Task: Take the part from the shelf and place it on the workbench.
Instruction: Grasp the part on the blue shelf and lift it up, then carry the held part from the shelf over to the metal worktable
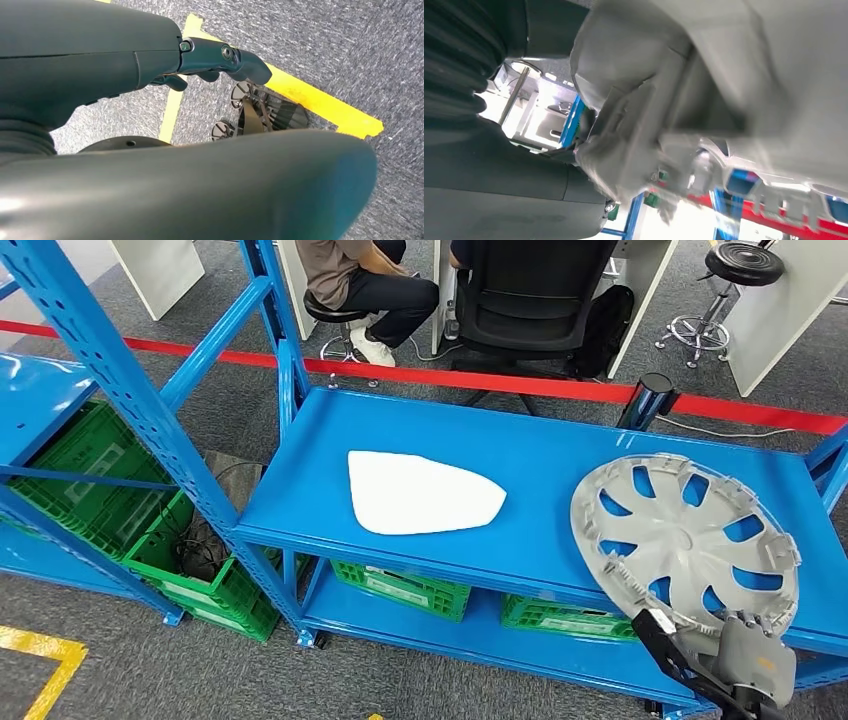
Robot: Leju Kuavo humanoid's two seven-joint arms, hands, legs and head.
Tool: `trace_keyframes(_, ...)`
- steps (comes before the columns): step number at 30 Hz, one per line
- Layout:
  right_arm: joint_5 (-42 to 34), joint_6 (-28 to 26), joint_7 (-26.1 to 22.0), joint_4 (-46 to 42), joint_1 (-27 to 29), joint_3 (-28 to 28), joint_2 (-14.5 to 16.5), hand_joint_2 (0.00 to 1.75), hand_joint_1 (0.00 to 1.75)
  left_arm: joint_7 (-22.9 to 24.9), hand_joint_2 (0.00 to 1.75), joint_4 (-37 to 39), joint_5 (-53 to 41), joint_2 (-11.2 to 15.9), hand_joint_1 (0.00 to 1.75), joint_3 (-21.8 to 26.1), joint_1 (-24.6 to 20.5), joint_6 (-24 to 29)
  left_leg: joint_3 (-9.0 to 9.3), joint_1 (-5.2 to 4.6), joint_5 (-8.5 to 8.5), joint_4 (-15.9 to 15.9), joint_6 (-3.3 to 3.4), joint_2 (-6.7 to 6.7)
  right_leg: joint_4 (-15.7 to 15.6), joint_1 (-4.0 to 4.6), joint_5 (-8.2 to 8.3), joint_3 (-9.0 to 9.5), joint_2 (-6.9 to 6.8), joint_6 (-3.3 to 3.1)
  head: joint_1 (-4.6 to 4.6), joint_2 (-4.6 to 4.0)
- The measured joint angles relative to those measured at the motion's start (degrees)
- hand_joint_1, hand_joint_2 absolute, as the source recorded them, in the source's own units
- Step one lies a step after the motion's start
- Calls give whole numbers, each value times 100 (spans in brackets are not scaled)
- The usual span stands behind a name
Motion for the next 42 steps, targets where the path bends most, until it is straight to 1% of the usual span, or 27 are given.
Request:
trace_keyframes(4,33,16,8,0,-31,16,-14,175,175,-5,0,0,-1,0,0,-3,-5,-8,16,1,-5,-2,-1,-1,-2,0,-7,-62,-1,-1,1,0)
trace_keyframes(8,121,7,22,0,-40,41,-32,175,175,-9,0,0,-2,0,0,-5,-6,-11,17,0,-5,-3,-1,-1,-2,0,-8,-60,-1,-2,3,0)
trace_keyframes(10,274,-54,67,0,-38,57,-31,175,175,-13,0,0,-2,0,0,-6,-6,-11,17,0,-5,-3,-1,-2,-2,0,-7,-60,-1,-1,5,0)
trace_keyframes(13,670,-304,162,-65,-5,73,-27,175,175,-20,0,0,4,0,0,-5,-5,-3,14,-2,-3,-3,0,-3,-1,-2,-4,-30,-1,0,8,0)
trace_keyframes(15,867,-546,182,-248,43,72,-12,175,175,-23,0,0,17,0,0,-5,-3,17,6,-4,2,-3,0,-2,0,-3,4,9,-1,-4,8,0)
trace_keyframes(17,888,-679,150,-495,74,66,10,175,175,-23,0,0,31,0,0,-5,0,38,3,-4,6,-3,1,0,1,-3,10,19,2,-8,5,0)
trace_keyframes(21,811,-673,90,-910,130,62,52,175,175,-23,0,0,40,0,0,-5,-5,48,5,-3,6,-8,1,1,-1,-2,10,17,1,-9,5,0)
trace_keyframes(23,622,-720,16,-1066,152,57,76,175,175,-23,0,0,50,0,0,-5,-2,48,5,-3,7,-10,0,1,-1,-1,10,17,0,-9,5,0)
trace_keyframes(25,101,-821,-152,-1240,169,44,111,175,175,-24,0,0,72,0,0,-5,-1,48,6,-3,8,-11,-1,2,0,-1,10,16,1,-10,4,0)
trace_keyframes(27,-701,-894,-349,-1469,174,24,171,175,175,-24,0,0,102,-1,0,-5,-2,49,6,-2,9,-11,-1,3,0,0,11,16,1,-10,4,0)
trace_keyframes(30,-2091,-872,-588,-1929,142,-3,261,175,175,-32,0,0,144,0,0,-5,-2,51,8,-1,11,-12,-3,4,1,0,11,17,1,-11,3,0)
trace_keyframes(34,-3948,-822,-862,-2455,111,-36,299,175,175,-61,0,1,169,0,0,-5,1,50,6,0,11,-12,-4,3,1,0,11,10,1,-12,5,0)
trace_keyframes(39,-6750,-756,-1605,-2901,152,-182,308,175,175,-103,0,3,168,4,0,-5,4,33,3,0,10,-12,-3,1,-1,0,12,2,1,-13,8,0)
trace_keyframes(42,-7865,-606,-1987,-3035,189,-278,310,175,175,-104,0,5,161,10,0,-5,7,32,0,0,10,-12,-3,2,-2,0,11,0,1,-14,9,0)
